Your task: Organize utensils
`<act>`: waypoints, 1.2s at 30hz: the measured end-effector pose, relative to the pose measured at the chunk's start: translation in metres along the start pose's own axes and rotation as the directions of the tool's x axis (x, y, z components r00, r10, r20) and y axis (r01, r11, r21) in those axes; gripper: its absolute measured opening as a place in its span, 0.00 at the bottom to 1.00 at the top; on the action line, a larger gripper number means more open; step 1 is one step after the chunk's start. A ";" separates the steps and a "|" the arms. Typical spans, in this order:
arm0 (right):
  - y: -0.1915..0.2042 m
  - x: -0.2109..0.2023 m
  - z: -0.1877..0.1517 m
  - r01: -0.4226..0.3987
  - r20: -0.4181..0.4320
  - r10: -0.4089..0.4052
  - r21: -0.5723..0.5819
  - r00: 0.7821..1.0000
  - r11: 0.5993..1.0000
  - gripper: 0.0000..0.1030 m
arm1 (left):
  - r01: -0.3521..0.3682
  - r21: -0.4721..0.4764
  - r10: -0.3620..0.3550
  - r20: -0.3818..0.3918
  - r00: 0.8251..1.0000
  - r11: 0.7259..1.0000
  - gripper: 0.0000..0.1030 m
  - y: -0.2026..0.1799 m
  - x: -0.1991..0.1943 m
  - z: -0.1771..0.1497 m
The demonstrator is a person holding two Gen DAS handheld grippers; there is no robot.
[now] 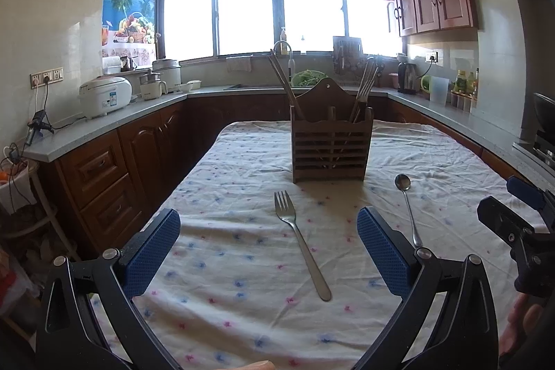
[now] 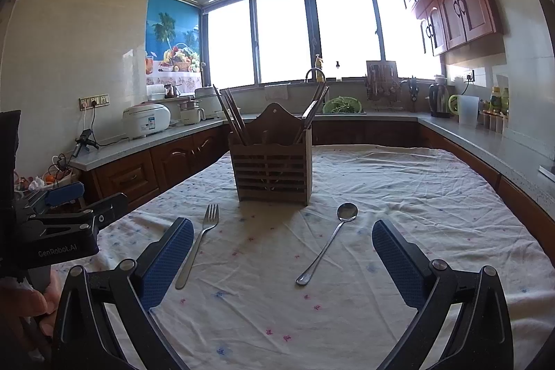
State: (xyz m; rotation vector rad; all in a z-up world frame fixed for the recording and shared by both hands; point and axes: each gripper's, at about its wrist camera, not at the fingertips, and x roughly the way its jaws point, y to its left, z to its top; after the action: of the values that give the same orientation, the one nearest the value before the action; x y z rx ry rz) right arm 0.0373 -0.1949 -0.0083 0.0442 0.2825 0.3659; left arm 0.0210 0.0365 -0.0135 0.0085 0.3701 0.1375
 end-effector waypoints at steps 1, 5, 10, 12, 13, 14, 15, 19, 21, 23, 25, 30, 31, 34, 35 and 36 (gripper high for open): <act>0.000 0.000 0.000 -0.001 0.000 0.001 0.000 1.000 1.000 1.00 | 0.001 0.000 -0.001 -0.001 1.000 1.000 1.00 0.000 0.000 0.000; 0.002 -0.001 0.001 -0.003 0.005 0.003 -0.002 1.000 1.000 1.00 | -0.001 0.002 0.001 -0.003 1.000 1.000 1.00 -0.001 0.001 0.000; 0.003 -0.002 0.003 -0.007 0.008 0.007 -0.002 1.000 1.000 1.00 | -0.002 0.002 0.002 0.004 1.000 1.000 1.00 -0.001 0.001 -0.001; 0.003 -0.002 0.003 -0.009 0.009 0.009 -0.002 1.000 1.000 1.00 | 0.000 0.002 0.000 0.004 1.000 1.000 1.00 0.000 0.000 -0.001; 0.004 -0.003 0.004 -0.009 0.010 0.009 -0.003 1.000 1.000 1.00 | 0.000 0.002 0.000 0.004 1.000 1.000 1.00 0.000 0.000 -0.001; 0.004 -0.003 0.004 -0.009 0.010 0.009 -0.003 1.000 1.000 1.00 | 0.000 0.001 0.000 0.005 1.000 1.000 1.00 0.000 0.000 -0.001; 0.004 -0.003 0.004 -0.009 0.010 0.009 -0.003 1.000 1.000 1.00 | 0.002 0.001 -0.002 0.005 1.000 1.000 1.00 0.000 0.000 -0.001; 0.004 -0.003 0.004 -0.012 0.010 0.012 -0.005 1.000 1.000 1.00 | 0.003 0.001 -0.003 0.005 1.000 1.000 1.00 -0.001 0.000 -0.002; 0.004 -0.002 0.004 -0.013 0.008 0.013 -0.006 1.000 1.000 1.00 | 0.003 -0.001 -0.003 0.004 1.000 1.000 1.00 0.000 -0.001 -0.002; 0.005 -0.002 0.004 -0.014 0.007 0.014 -0.007 1.000 1.000 1.00 | 0.003 -0.002 -0.003 0.004 1.000 1.000 1.00 0.000 -0.001 -0.002; 0.005 -0.003 0.004 -0.015 0.007 0.015 -0.008 1.000 1.000 1.00 | 0.004 -0.002 -0.004 0.004 1.000 1.000 1.00 0.000 -0.001 -0.002; 0.005 -0.003 0.004 -0.014 0.006 0.014 -0.008 1.000 1.000 1.00 | 0.006 -0.001 -0.006 0.003 1.000 1.000 1.00 0.001 -0.002 -0.001; 0.005 -0.003 0.004 -0.014 0.006 0.014 -0.008 1.000 1.000 1.00 | 0.006 -0.002 -0.006 0.004 1.000 1.000 1.00 0.001 -0.002 -0.001; 0.005 -0.003 0.004 -0.014 0.006 0.014 -0.007 1.000 1.000 1.00 | 0.006 -0.004 -0.006 0.003 1.000 1.000 1.00 0.001 -0.002 -0.001; 0.005 -0.003 0.004 -0.015 0.007 0.015 -0.007 1.000 1.000 1.00 | 0.006 -0.004 -0.006 0.003 1.000 1.000 1.00 0.001 -0.002 -0.001; 0.005 -0.003 0.004 -0.014 0.007 0.014 -0.007 1.000 1.000 1.00 | 0.009 -0.004 -0.009 0.003 1.000 1.000 1.00 0.001 -0.002 -0.001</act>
State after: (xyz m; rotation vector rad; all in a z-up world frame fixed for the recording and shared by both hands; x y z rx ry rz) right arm 0.0345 -0.1912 -0.0030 0.0408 0.2741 0.3809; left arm 0.0189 0.0371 -0.0142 0.0032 0.3671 0.1294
